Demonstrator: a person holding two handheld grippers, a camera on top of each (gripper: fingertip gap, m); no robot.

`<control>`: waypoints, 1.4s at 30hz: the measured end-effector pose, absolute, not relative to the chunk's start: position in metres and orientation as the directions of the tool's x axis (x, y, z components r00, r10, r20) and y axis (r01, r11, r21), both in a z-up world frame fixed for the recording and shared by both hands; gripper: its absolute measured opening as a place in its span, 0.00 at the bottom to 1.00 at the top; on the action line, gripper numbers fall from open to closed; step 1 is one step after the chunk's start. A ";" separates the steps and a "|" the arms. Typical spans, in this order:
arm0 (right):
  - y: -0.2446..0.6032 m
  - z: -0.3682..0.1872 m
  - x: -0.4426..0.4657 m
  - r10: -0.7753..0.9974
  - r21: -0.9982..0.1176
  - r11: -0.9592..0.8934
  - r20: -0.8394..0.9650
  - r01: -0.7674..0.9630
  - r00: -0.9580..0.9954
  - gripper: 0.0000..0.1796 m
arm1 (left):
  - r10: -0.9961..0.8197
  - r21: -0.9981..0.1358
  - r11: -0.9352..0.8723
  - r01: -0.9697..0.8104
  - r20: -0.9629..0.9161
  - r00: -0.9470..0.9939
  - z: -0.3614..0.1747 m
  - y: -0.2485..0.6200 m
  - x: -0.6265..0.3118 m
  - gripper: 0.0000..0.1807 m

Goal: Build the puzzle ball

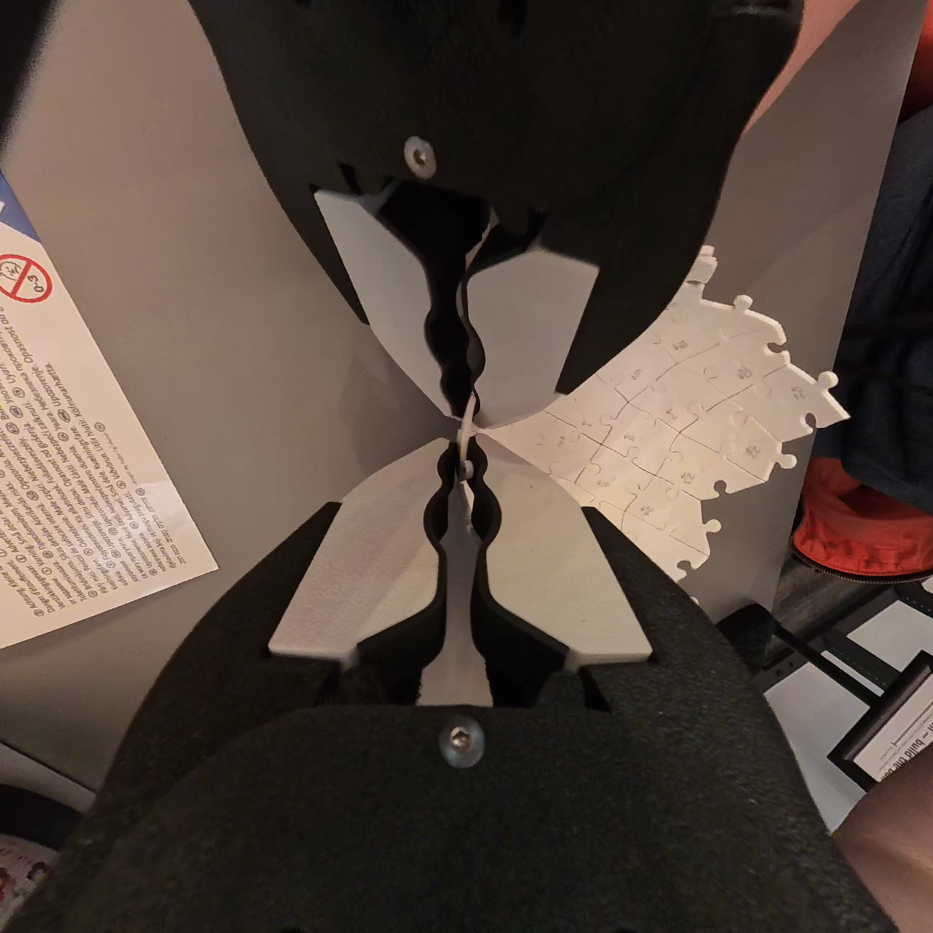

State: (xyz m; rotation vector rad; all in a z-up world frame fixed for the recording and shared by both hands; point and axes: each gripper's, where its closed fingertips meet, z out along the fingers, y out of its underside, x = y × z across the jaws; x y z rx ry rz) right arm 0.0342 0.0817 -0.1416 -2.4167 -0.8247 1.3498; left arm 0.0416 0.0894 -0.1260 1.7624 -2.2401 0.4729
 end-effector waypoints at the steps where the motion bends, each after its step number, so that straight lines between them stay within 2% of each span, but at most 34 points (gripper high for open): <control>1: 0.082 -0.142 0.034 0.584 -0.470 -0.810 -0.699 0.351 0.413 0.03 | -0.890 -0.099 0.212 -0.972 0.391 -0.234 -0.126 0.089 0.042 0.02; 12: 0.084 -0.141 0.034 0.612 -0.499 -0.791 -0.666 0.354 0.426 0.02 | -0.904 -0.096 0.235 -0.967 0.344 -0.254 -0.125 0.091 0.042 0.02; 15: 0.082 -0.136 0.035 0.618 -0.504 -0.785 -0.678 0.360 0.398 0.09 | -0.905 -0.105 0.230 -0.968 0.344 -0.252 -0.124 0.091 0.043 0.02; 19: 0.085 -0.134 0.046 0.620 -0.509 -0.785 -0.665 0.353 0.417 0.10 | -0.904 -0.105 0.233 -0.967 0.344 -0.255 -0.124 0.090 0.043 0.02; 23: 0.082 -0.132 0.046 0.617 -0.498 -0.785 -0.680 0.368 0.395 0.05 | -0.905 -0.101 0.232 -0.967 0.342 -0.253 -0.123 0.091 0.044 0.02; 35: 0.080 -0.134 0.048 0.597 -0.473 -0.800 -0.688 0.370 0.412 0.05 | -0.908 -0.090 0.230 -0.969 0.339 -0.247 -0.124 0.092 0.044 0.02; 42: 0.081 -0.133 0.052 0.594 -0.469 -0.804 -0.669 0.366 0.447 0.02 | -0.909 -0.105 0.238 -0.965 0.325 -0.260 -0.123 0.091 0.047 0.02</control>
